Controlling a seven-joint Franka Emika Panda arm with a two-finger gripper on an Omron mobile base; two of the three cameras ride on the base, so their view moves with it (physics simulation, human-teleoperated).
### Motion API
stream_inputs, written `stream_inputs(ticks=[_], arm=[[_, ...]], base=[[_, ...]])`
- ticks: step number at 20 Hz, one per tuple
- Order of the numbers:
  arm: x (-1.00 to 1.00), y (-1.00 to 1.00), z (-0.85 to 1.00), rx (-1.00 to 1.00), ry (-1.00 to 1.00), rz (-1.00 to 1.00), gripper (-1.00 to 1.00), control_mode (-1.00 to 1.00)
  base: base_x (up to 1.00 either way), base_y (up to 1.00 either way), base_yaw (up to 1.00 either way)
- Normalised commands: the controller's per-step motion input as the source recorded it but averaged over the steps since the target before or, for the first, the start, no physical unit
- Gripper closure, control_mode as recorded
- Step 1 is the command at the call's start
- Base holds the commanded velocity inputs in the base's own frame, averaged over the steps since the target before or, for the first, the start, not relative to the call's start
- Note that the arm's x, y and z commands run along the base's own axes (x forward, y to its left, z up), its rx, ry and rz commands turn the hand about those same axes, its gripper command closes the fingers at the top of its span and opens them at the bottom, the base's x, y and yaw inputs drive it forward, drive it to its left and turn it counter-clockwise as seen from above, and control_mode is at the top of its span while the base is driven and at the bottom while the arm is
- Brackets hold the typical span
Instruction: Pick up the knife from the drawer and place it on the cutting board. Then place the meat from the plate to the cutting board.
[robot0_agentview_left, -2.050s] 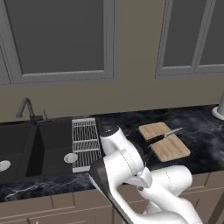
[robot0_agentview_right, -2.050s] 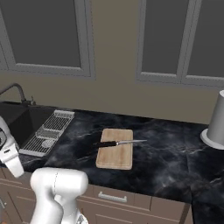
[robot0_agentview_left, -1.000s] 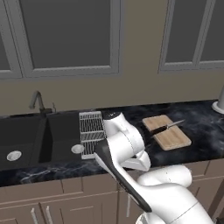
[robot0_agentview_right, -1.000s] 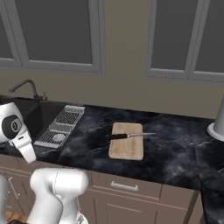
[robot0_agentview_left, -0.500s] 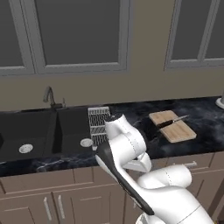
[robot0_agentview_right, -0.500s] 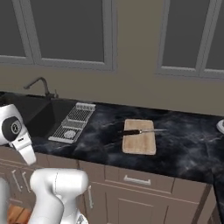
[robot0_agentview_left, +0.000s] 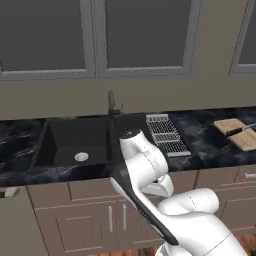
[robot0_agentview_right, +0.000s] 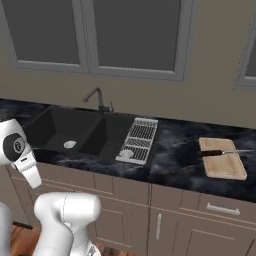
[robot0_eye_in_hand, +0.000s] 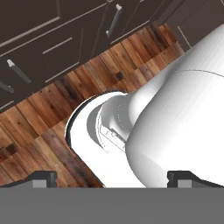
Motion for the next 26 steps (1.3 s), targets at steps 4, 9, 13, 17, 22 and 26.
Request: stream_inputs(ticks=[4, 9, 13, 17, 22, 26], arm=[[0.0, 0.0, 0.0, 0.0, 0.0, 0.0, -1.0, 1.0], [0.0, 0.0, 0.0, 0.0, 0.0, 0.0, -1.0, 1.0], [0.0, 0.0, 0.0, 0.0, 0.0, 0.0, -1.0, 1.0], [0.0, 0.0, 0.0, 0.0, 0.0, 0.0, -1.0, 1.0], [0.0, 0.0, 0.0, 0.0, 0.0, 0.0, -1.0, 1.0], [0.0, 0.0, 0.0, 0.0, 0.0, 0.0, -1.0, 1.0]], base=[[-0.03, 1.0, 0.07], [0.0, 0.98, 0.08], [0.0, 0.93, 0.12], [0.17, 0.62, 0.15], [0.34, 0.3, 0.2], [0.41, 0.29, 0.26]])
